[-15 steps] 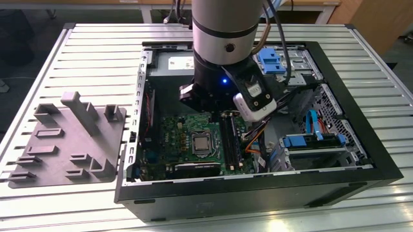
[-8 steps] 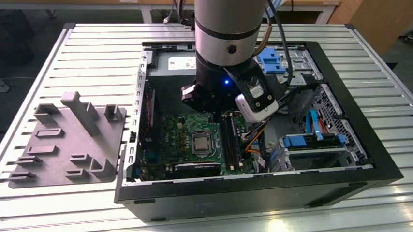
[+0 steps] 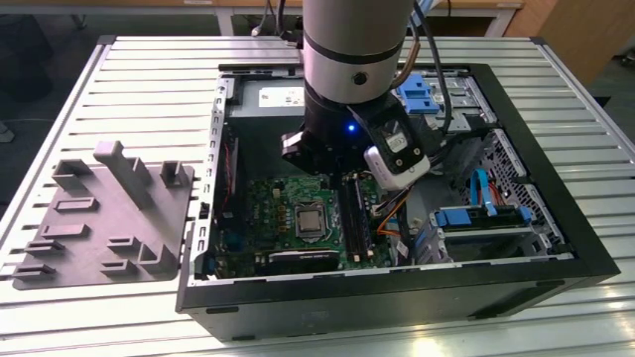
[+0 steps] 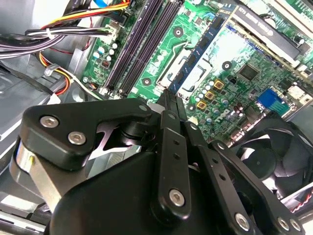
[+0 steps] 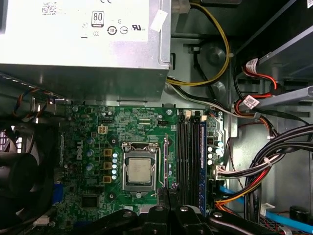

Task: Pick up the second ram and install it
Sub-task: 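Insert the second ram into the second slot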

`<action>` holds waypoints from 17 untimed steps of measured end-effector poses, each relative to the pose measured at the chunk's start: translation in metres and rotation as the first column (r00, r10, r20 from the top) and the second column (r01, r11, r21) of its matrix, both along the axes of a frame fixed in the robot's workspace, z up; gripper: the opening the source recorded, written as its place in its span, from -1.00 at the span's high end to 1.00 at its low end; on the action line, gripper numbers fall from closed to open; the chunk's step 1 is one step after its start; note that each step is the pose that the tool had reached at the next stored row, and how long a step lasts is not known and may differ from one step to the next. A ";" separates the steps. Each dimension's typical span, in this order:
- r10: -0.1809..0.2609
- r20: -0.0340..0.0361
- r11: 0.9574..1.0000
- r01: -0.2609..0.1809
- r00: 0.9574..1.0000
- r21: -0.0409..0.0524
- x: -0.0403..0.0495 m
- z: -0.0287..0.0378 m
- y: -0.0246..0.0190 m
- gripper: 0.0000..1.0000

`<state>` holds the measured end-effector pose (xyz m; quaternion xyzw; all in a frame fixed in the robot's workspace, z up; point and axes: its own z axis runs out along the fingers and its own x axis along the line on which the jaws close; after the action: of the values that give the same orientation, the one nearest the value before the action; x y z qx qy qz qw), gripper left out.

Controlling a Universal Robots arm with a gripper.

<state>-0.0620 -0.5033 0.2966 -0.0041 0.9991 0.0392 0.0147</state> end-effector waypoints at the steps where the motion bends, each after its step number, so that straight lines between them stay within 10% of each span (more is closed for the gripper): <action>1: 0.000 0.000 1.000 0.000 1.000 0.000 0.0000 -0.0004 0.0000 0.77; 17: 0.000 0.000 1.000 0.000 1.000 0.005 0.0003 -0.0066 0.0000 0.77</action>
<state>-0.0617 -0.5033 0.2900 -0.0041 0.9990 0.0416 0.0146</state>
